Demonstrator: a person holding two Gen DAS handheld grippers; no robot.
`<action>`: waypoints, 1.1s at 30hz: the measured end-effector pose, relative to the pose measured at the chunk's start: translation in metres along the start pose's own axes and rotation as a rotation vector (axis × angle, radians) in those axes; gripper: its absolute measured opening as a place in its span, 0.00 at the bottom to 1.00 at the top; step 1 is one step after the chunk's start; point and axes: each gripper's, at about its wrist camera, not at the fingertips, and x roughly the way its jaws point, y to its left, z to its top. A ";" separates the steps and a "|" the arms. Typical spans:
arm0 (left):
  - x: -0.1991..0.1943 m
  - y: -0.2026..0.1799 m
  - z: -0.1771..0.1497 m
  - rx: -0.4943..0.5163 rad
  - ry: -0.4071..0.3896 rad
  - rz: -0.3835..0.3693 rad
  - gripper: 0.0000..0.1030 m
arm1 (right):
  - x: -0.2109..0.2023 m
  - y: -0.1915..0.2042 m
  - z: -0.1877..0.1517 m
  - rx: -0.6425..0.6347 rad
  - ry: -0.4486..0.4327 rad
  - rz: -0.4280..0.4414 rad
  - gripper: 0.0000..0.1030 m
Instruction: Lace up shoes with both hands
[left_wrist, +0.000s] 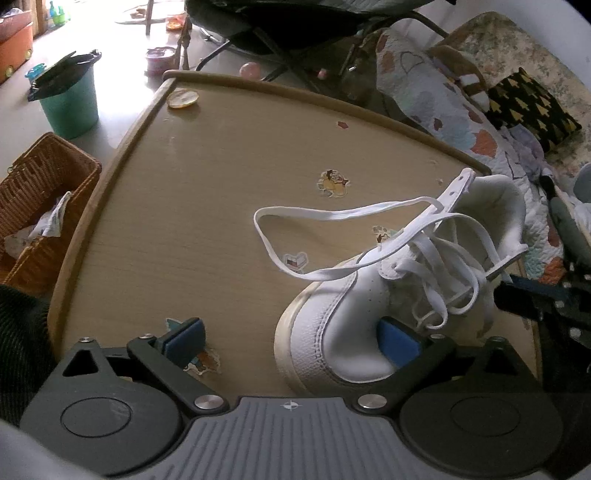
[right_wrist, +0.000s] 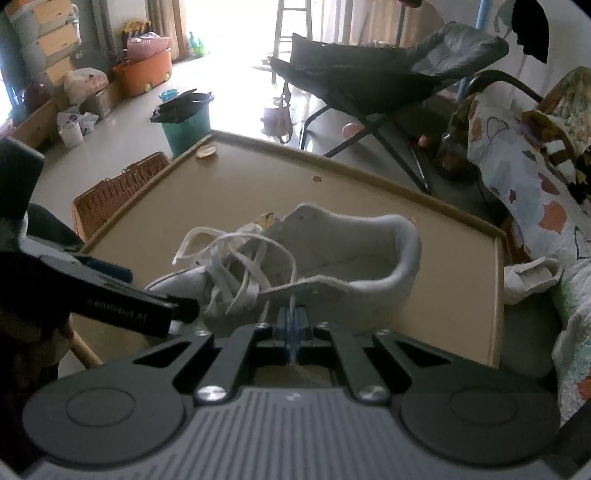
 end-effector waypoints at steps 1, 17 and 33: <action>0.000 0.000 0.000 0.000 0.000 0.000 0.99 | -0.001 0.000 -0.001 0.001 0.000 -0.001 0.02; 0.001 0.001 -0.002 0.000 -0.002 0.002 1.00 | -0.005 -0.001 -0.009 -0.011 0.009 0.003 0.02; 0.001 0.003 0.001 0.002 0.000 0.001 1.00 | -0.007 -0.002 -0.021 -0.020 0.049 0.007 0.02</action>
